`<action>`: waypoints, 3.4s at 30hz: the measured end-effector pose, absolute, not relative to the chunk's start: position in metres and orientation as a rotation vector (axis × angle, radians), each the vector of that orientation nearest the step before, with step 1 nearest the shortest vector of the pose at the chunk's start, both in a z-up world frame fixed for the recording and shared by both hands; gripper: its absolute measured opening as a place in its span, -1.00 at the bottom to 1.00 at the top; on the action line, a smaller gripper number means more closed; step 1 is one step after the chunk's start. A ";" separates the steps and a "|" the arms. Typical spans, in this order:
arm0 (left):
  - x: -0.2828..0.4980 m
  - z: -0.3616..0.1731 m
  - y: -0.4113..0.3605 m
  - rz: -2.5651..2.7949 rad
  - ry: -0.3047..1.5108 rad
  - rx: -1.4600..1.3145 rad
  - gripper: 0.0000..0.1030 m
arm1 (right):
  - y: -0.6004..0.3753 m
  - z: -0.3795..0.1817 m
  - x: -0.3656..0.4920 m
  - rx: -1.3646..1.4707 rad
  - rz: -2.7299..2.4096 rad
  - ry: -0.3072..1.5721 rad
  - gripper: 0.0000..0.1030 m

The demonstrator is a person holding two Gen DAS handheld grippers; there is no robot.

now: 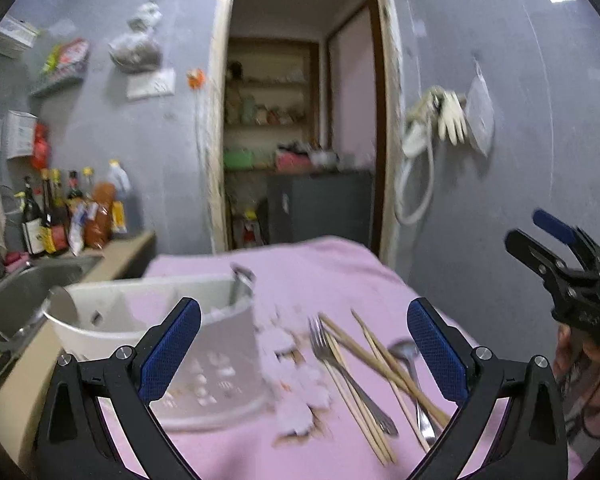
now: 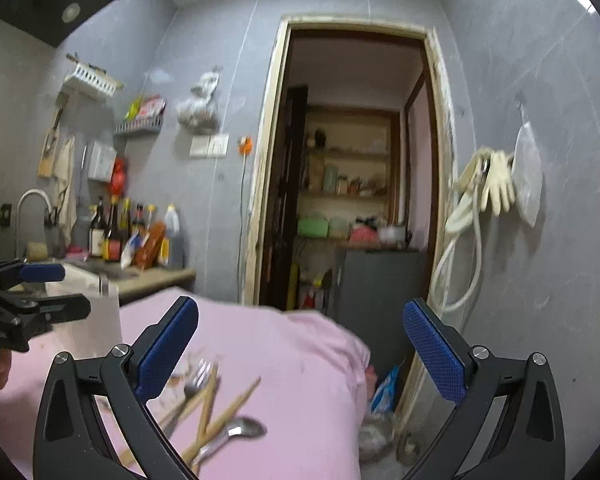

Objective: Organize utensils
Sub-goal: 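Move both grippers back to the utensils on the cloth, then close the left gripper on a wooden chopstick while the right gripper grasps the large metal spoon, then lift the chopstick with the left gripper while the right gripper carries the large spoon to the basket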

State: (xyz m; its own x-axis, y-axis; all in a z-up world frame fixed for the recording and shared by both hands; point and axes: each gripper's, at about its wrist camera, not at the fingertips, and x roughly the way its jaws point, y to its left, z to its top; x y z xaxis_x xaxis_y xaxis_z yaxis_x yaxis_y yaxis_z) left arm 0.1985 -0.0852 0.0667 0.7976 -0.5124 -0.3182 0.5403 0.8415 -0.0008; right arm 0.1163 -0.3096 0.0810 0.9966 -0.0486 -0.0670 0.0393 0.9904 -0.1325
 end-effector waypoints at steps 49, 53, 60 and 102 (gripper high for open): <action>0.293 -0.032 -0.170 -0.578 1.005 0.201 -0.81 | -0.316 -0.006 0.229 -0.023 0.225 0.834 0.06; 0.293 -0.032 -0.168 -0.571 1.022 0.194 -0.87 | -0.314 -0.007 0.237 -0.042 0.213 0.849 0.06; 0.292 -0.031 -0.167 -0.568 1.033 0.178 -0.89 | -0.312 -0.014 0.246 -0.073 0.190 0.895 0.05; 0.201 0.013 -0.097 -0.633 0.731 0.045 -0.95 | -0.262 0.018 0.126 -0.420 0.008 0.377 -0.23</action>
